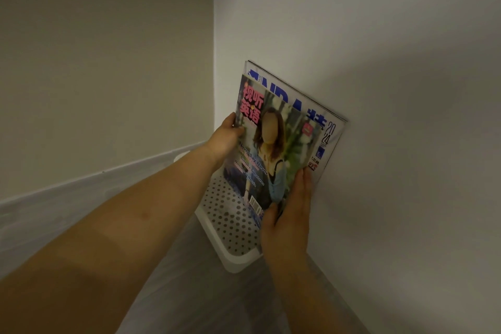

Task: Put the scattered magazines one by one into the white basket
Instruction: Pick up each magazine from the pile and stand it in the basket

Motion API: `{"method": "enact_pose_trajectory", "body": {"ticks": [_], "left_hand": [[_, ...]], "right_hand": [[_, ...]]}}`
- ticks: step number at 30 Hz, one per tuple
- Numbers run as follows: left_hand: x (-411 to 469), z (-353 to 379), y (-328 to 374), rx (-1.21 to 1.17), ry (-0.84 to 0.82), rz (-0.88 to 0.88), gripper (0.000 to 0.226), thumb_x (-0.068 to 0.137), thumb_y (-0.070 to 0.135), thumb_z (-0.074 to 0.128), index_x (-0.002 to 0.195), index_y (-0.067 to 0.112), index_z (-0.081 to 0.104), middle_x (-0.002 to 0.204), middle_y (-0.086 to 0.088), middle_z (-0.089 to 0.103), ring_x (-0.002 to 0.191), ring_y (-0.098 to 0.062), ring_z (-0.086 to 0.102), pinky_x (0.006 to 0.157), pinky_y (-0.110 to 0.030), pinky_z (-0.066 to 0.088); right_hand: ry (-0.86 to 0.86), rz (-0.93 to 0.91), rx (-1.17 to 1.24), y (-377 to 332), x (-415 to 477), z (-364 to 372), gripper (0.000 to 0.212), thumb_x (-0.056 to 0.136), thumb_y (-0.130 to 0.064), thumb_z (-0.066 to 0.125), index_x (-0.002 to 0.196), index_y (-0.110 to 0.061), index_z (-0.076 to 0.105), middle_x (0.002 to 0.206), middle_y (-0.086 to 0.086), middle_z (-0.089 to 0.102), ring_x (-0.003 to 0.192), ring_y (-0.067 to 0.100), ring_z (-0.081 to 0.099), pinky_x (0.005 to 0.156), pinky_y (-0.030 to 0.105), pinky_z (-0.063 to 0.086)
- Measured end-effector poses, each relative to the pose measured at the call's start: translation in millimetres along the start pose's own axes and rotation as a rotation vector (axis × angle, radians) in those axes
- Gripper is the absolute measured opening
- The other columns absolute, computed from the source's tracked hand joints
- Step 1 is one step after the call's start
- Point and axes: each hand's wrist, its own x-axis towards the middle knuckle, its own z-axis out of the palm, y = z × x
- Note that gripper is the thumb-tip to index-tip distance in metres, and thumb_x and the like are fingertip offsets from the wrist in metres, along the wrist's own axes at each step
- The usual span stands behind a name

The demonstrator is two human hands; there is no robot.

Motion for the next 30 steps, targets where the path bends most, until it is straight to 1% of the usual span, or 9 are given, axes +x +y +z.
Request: {"method": "enact_pose_trajectory", "body": {"ticks": [4, 7, 9, 15, 18, 23, 26, 27, 30], "left_hand": [[-4.1, -1.2, -0.5, 0.016, -0.008, -0.011, 0.047, 0.093, 0.004, 0.031, 0.139, 0.016, 0.028, 0.125, 0.001, 0.046, 0.101, -0.008, 0.043, 0.073, -0.008, 0.037], [-9.8, -5.0, -2.8, 0.060, 0.044, -0.059, 0.053, 0.094, 0.011, 0.035, 0.143, 0.016, 0.014, 0.151, -0.004, 0.025, 0.133, -0.020, 0.032, 0.105, -0.030, 0.028], [-20.2, -10.9, -2.8, 0.091, 0.064, -0.056, 0.055, 0.094, 0.012, 0.035, 0.144, 0.017, 0.012, 0.154, -0.006, 0.018, 0.139, -0.023, 0.022, 0.110, -0.034, 0.022], [-97.5, -57.0, -12.2, 0.261, 0.144, 0.004, 0.045, 0.093, 0.007, 0.037, 0.138, 0.012, 0.032, 0.146, -0.008, 0.037, 0.132, -0.021, 0.036, 0.099, -0.021, 0.028], [-162.2, -102.8, -26.5, 0.299, 0.256, -0.016, 0.033, 0.091, 0.007, 0.044, 0.124, 0.008, 0.051, 0.130, -0.010, 0.055, 0.113, -0.017, 0.051, 0.090, -0.019, 0.032], [-298.8, -174.1, -77.1, 0.275, 0.577, -0.105, 0.019, 0.088, 0.005, 0.051, 0.102, 0.004, 0.063, 0.106, -0.014, 0.065, 0.091, -0.018, 0.056, 0.082, -0.023, 0.038], [-373.7, -210.5, -110.0, 0.303, 0.673, -0.210, 0.016, 0.085, 0.000, 0.052, 0.092, 0.008, 0.063, 0.100, -0.018, 0.066, 0.085, -0.024, 0.060, 0.070, -0.018, 0.041], [-395.5, -222.8, -118.9, 0.309, 0.702, -0.242, 0.016, 0.085, -0.002, 0.052, 0.090, 0.009, 0.063, 0.100, -0.018, 0.067, 0.090, -0.026, 0.062, 0.072, -0.018, 0.041], [-454.6, -256.9, -141.7, 0.412, 0.772, -0.331, 0.019, 0.085, 0.002, 0.053, 0.094, 0.013, 0.065, 0.102, -0.013, 0.069, 0.098, -0.025, 0.063, 0.078, -0.022, 0.039]], "right_hand": [[0.021, -0.024, -0.048, 4.3, -6.7, -2.1, 0.075, 0.081, 0.006, 0.049, 0.131, -0.026, 0.004, 0.142, -0.009, 0.004, 0.135, 0.009, 0.006, 0.111, 0.031, 0.013], [0.005, -0.012, -0.056, 5.1, -10.1, -6.9, 0.075, 0.081, 0.004, 0.050, 0.135, -0.022, 0.005, 0.142, -0.009, 0.005, 0.134, 0.009, 0.008, 0.111, 0.033, 0.012], [0.011, -0.007, -0.054, 3.5, -12.8, -11.2, 0.072, 0.082, 0.005, 0.049, 0.139, -0.016, 0.010, 0.143, -0.007, 0.009, 0.133, 0.008, 0.009, 0.111, 0.032, 0.014], [0.025, 0.006, -0.050, -18.9, -33.2, -23.8, 0.061, 0.083, 0.006, 0.049, 0.138, -0.008, 0.025, 0.150, 0.012, 0.021, 0.130, 0.010, 0.018, 0.109, 0.034, 0.025], [-0.010, -0.045, -0.025, -43.0, -55.5, -13.3, 0.053, 0.081, 0.009, 0.050, 0.131, -0.003, 0.038, 0.147, 0.016, 0.027, 0.135, 0.028, 0.027, 0.105, 0.035, 0.026], [-0.233, -0.192, -0.043, -92.1, -122.1, 33.0, 0.042, 0.076, 0.009, 0.055, 0.118, 0.000, 0.052, 0.138, 0.020, 0.042, 0.131, 0.035, 0.034, 0.106, 0.036, 0.022], [-0.442, -0.331, -0.057, -120.2, -174.1, 64.5, 0.040, 0.071, 0.011, 0.060, 0.110, 0.001, 0.058, 0.129, 0.020, 0.053, 0.125, 0.038, 0.042, 0.104, 0.040, 0.029], [-0.500, -0.395, -0.070, -130.1, -192.6, 74.0, 0.040, 0.067, 0.010, 0.064, 0.106, 0.000, 0.061, 0.123, 0.020, 0.058, 0.120, 0.038, 0.048, 0.100, 0.041, 0.038], [-0.651, -0.659, -0.201, -156.8, -251.4, 98.5, 0.049, 0.045, -0.015, 0.086, 0.091, -0.013, 0.070, 0.101, 0.007, 0.072, 0.095, 0.030, 0.067, 0.063, 0.039, 0.056]]}}
